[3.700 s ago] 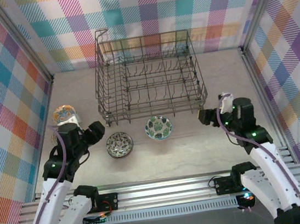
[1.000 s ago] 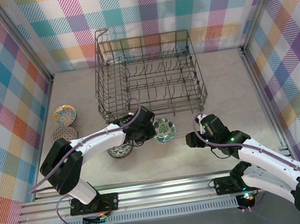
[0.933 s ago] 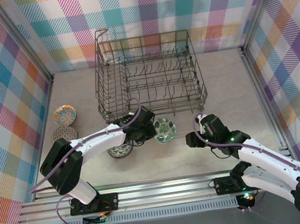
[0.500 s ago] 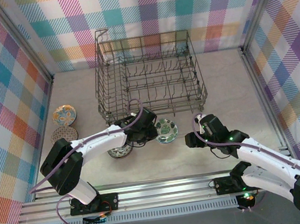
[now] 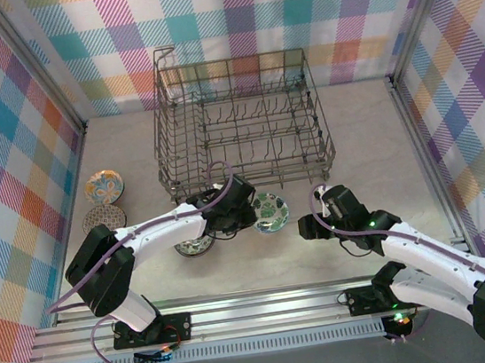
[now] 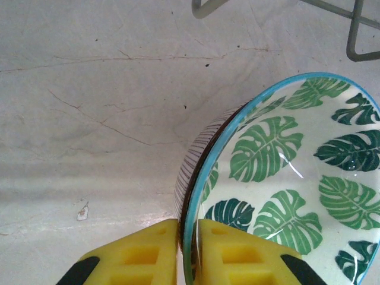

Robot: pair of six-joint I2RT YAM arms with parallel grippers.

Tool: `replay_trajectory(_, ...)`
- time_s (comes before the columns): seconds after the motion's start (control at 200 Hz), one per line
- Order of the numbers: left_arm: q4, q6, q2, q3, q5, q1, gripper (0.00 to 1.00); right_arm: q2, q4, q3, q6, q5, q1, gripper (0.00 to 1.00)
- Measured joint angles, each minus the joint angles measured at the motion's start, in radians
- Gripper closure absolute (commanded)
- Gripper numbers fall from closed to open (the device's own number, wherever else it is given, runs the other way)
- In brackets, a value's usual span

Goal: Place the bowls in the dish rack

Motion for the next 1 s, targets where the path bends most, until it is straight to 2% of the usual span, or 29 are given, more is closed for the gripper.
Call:
replay_trajectory(0.13,0.0,0.0,0.0,0.001,-0.002,-0.003,0.83,0.005,0.005,0.0,0.0,0.0,0.0,0.3)
replay_trajectory(0.225,0.0,0.002,0.0,0.002,-0.002,-0.003,0.76,0.01,0.006,0.0,0.0,0.0,0.0,0.3)
replay_trajectory(0.41,-0.001,0.004,0.0,0.005,-0.002,-0.005,0.76,0.021,0.01,0.0,0.0,0.0,0.0,0.3)
replay_trajectory(1.0,0.015,0.002,0.0,0.009,-0.001,-0.005,0.97,0.043,0.013,0.0,0.003,-0.001,0.0,0.29)
